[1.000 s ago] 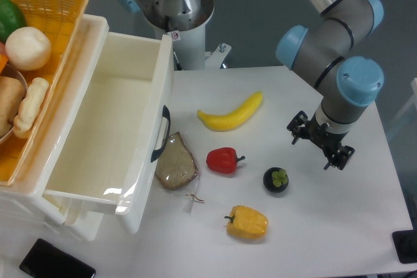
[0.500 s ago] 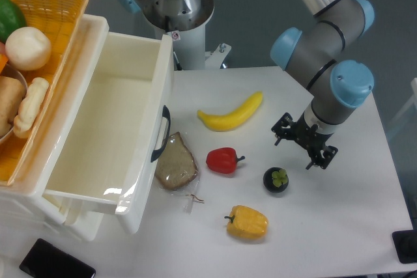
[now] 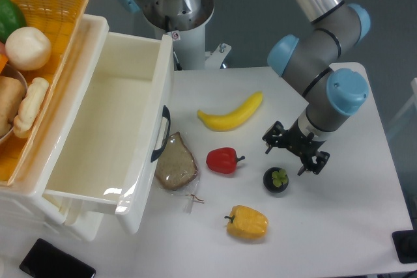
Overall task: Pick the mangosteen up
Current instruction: 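Move the open gripper down over the dark mangosteen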
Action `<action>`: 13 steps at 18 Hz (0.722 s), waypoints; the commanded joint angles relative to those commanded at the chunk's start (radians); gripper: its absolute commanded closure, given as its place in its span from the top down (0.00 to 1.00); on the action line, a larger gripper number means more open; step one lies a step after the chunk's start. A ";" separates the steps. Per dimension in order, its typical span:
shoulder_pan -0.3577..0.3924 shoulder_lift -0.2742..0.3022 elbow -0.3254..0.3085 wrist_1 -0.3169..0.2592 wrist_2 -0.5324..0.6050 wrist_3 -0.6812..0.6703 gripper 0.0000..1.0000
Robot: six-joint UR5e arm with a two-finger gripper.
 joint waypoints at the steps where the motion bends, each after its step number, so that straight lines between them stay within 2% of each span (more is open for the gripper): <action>1: -0.003 -0.003 0.006 0.000 0.000 0.000 1.00; 10: -0.035 -0.041 0.023 0.012 0.011 -0.034 1.00; 13: -0.052 -0.054 0.023 0.012 0.066 -0.034 1.00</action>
